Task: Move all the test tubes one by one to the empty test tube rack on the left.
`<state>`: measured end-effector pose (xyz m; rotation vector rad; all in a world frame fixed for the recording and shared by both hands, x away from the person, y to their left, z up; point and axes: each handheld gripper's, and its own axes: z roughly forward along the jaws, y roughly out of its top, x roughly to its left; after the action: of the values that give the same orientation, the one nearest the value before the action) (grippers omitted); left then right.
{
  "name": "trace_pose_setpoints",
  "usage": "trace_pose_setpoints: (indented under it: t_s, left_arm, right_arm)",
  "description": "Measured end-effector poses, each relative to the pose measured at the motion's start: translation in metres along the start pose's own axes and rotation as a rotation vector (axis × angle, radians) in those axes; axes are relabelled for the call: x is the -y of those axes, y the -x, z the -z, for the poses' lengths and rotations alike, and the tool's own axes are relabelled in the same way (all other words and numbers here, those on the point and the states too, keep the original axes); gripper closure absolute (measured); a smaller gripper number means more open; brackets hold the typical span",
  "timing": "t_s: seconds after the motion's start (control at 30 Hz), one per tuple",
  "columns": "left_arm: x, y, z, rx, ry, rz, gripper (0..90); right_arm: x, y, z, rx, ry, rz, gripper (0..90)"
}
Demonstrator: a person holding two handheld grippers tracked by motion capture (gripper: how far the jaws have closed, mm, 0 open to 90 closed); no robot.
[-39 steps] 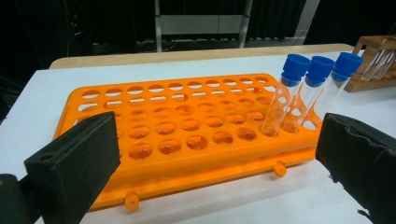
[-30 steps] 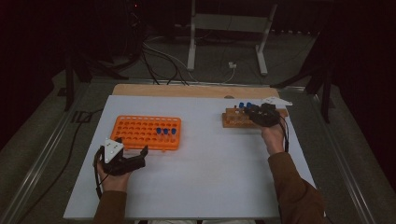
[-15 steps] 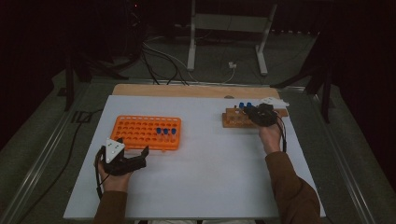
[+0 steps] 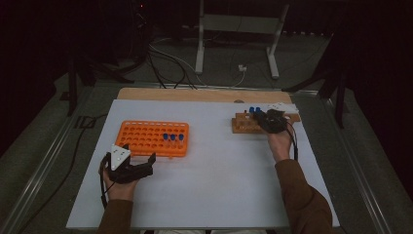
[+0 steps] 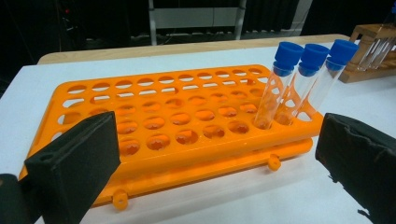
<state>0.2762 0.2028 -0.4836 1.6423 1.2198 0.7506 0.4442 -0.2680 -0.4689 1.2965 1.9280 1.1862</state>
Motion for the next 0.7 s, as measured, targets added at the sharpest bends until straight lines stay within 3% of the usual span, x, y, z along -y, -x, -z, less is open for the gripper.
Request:
trace_pose_setpoints:
  t_s: [0.17,0.7]
  left_arm:
    - [0.0,0.0,0.0,0.0,-0.003,0.0,0.8]
    - [0.0,0.0,-0.001,-0.004,-0.003,0.0,0.7]
  right_arm:
    - [-0.001,0.002,0.003,-0.007,0.01,-0.023,77.0]
    - [-0.013,0.001,0.019,-0.01,0.054,-0.014,77.0]
